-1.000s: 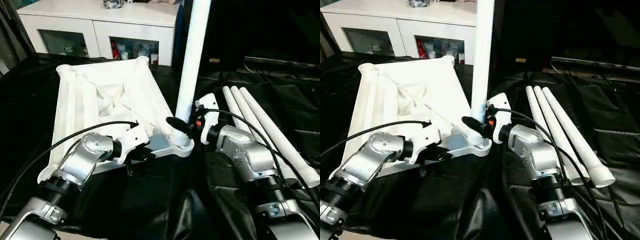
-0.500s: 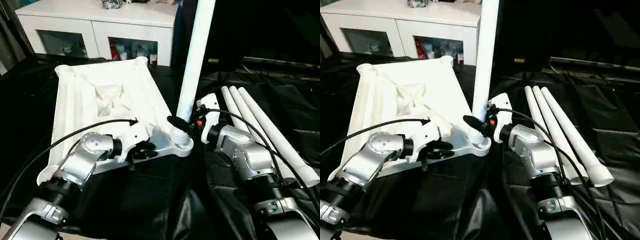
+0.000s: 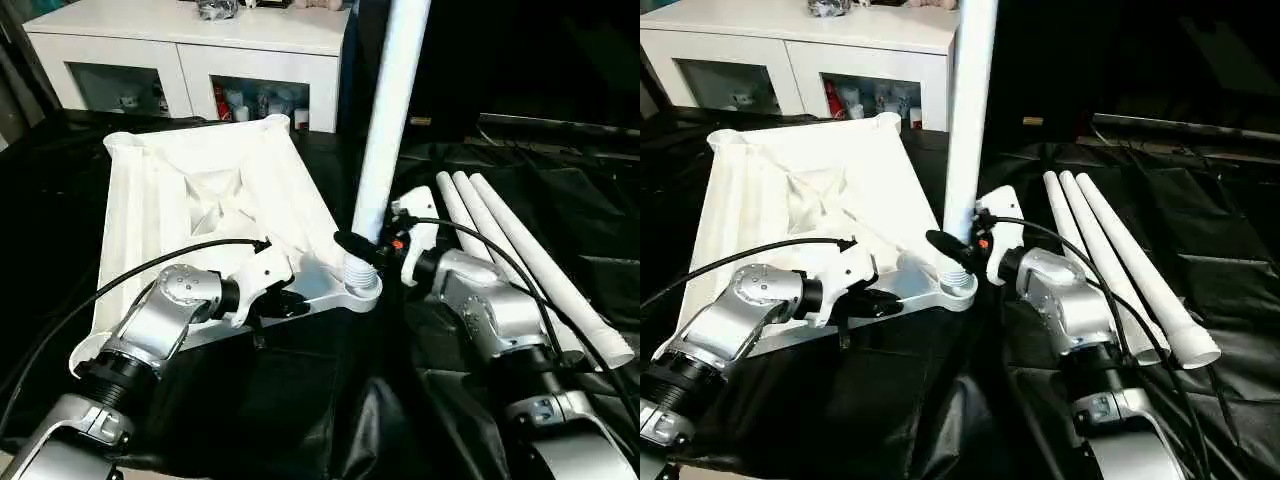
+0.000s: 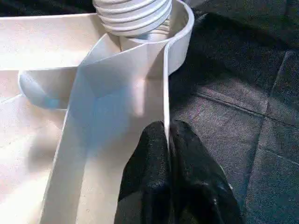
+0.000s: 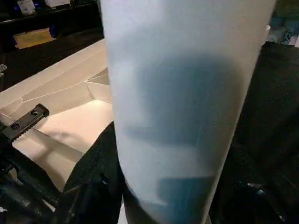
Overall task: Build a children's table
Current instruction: Insert table leg to table base
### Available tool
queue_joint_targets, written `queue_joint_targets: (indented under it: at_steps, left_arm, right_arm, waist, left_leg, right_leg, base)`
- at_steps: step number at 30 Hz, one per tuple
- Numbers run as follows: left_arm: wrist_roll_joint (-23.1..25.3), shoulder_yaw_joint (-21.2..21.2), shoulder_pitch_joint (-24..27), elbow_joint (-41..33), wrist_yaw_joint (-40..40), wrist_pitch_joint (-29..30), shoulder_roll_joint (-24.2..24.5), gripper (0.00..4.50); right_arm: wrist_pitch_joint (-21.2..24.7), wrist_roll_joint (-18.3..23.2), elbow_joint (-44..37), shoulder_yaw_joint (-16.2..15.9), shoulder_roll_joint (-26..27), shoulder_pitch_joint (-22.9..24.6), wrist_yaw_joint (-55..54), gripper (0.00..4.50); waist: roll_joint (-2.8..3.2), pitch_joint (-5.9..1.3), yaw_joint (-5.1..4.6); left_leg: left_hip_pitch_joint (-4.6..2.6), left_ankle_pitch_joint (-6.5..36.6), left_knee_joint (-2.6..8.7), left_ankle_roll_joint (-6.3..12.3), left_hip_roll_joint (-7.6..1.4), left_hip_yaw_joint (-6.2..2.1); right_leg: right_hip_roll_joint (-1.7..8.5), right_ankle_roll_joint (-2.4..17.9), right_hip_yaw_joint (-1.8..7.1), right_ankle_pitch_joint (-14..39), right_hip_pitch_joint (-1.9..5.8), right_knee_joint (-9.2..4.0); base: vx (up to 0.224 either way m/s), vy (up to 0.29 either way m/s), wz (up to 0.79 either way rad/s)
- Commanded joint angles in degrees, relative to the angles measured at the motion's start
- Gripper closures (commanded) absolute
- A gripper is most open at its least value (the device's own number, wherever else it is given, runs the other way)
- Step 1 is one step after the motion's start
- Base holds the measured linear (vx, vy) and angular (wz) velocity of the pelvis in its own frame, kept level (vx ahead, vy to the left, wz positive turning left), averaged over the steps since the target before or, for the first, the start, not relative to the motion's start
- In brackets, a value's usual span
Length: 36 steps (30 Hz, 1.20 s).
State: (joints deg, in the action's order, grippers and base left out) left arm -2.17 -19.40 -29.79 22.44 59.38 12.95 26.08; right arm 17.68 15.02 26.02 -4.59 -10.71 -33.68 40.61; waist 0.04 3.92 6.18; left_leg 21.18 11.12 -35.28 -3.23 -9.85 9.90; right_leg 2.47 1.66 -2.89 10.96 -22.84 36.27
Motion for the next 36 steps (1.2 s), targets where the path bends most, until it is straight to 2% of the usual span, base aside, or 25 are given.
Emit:
queue_joint_targets:
  at_steps: [1,7,8,12,13,14,24,33,36]
  left_arm:
    - [0.3,0.8,0.13,-0.83,0.15,0.73,0.47,4.5]
    - [0.79,0.88,-0.15,-0.4,-0.71,0.63,0.32,4.5]
    - [0.88,0.89,-0.15,-0.32,-0.79,0.59,0.33,4.5]
    - [0.99,1.11,-0.11,-0.31,-1.41,0.69,0.32,4.5]
    - [0.96,1.08,-0.21,-0.25,-1.52,0.77,0.26,4.5]
    - [0.93,1.07,-0.28,-0.2,-1.61,0.78,0.19,4.5]
    - [1.08,0.98,-0.7,0.16,-1.66,0.4,0.06,4.5]
    - [1.22,0.92,-0.84,0.14,-1.63,-0.07,0.04,4.5]
    - [1.23,1.1,-0.68,-0.2,-1.93,-0.28,0.05,4.5]
  right_arm:
    - [0.48,-1.14,1.88,-0.77,-0.43,-0.23,0.39,2.59]
    - [1.71,-2.43,3.89,-2.18,-0.57,-1.08,1.21,2.59]
    - [2.3,-2.4,3.48,-2.31,-0.76,-1.02,1.42,2.59]
    - [3.72,-2.09,1.89,-2.46,-1.28,-0.69,2.03,2.59]
    - [4.39,-2.01,0.84,-2.67,-2.02,-0.36,2.6,2.59]
    - [5.08,-1.79,-0.33,-2.72,-2.83,0.0,3.16,2.59]
    - [7.44,-1.06,-2.88,-1.59,-5.13,0.11,4.59,2.59]
    - [4.36,-0.65,1.35,-0.41,-2.13,-0.06,3.24,2.59]
    - [2.5,1.68,3.59,2.6,-1.17,1.37,3.05,2.59]
  waist:
    - [0.28,-4.32,0.07]
    - [0.12,-4.2,-0.01]
    - [-0.11,-4.17,-0.04]
    - [-0.01,-4.19,0.04]
    - [-0.4,-4.16,-0.03]
    - [-0.26,-4.17,0.09]
    - [-0.19,-4.19,0.19]
    - [-0.11,-4.18,0.17]
    - [-0.06,-4.14,0.1]
  left_leg:
    - [-0.72,9.03,4.45,-0.42,-3.38,-1.32]
    - [-0.73,9.32,4.5,-0.25,-3.37,-1.29]
    - [-0.77,9.51,4.52,-0.25,-3.38,-1.26]
    - [-0.79,9.57,4.6,-0.4,-3.44,-1.34]
    - [-0.8,9.64,4.62,-0.34,-3.41,-1.28]
    - [-0.85,9.56,4.58,-0.29,-3.41,-1.28]
    - [-0.77,9.71,4.58,-0.26,-3.4,-1.34]
    - [-0.78,10.34,4.63,-0.58,-3.44,-1.39]
    - [-0.84,10.95,4.65,-0.48,-3.47,-1.4]
  right_leg:
    - [6.24,11.15,3.22,12.49,2.75,-4.55]
    - [6.24,11.06,3.22,13.42,2.69,-4.65]
    - [6.31,10.86,3.28,14.16,2.73,-4.76]
    - [6.22,10.23,3.27,14.52,2.66,-4.75]
    - [6.18,10.15,3.24,14.65,2.65,-4.81]
    - [6.2,10.02,3.26,14.71,2.65,-4.78]
    - [6.18,9.66,3.24,15.8,2.53,-4.95]
    - [6.33,10.08,3.27,15.79,2.52,-5.0]
    - [6.43,10.16,3.3,16.13,2.5,-5.09]
  base:
    - [0.0,0.0,0.0]
    - [0.0,0.0,0.0]
    - [0.0,0.0,0.0]
    - [0.0,0.0,0.0]
    - [0.0,0.0,0.0]
    - [0.0,0.0,0.0]
    - [0.0,0.0,0.0]
    - [0.0,0.0,0.0]
    - [0.0,0.0,0.0]
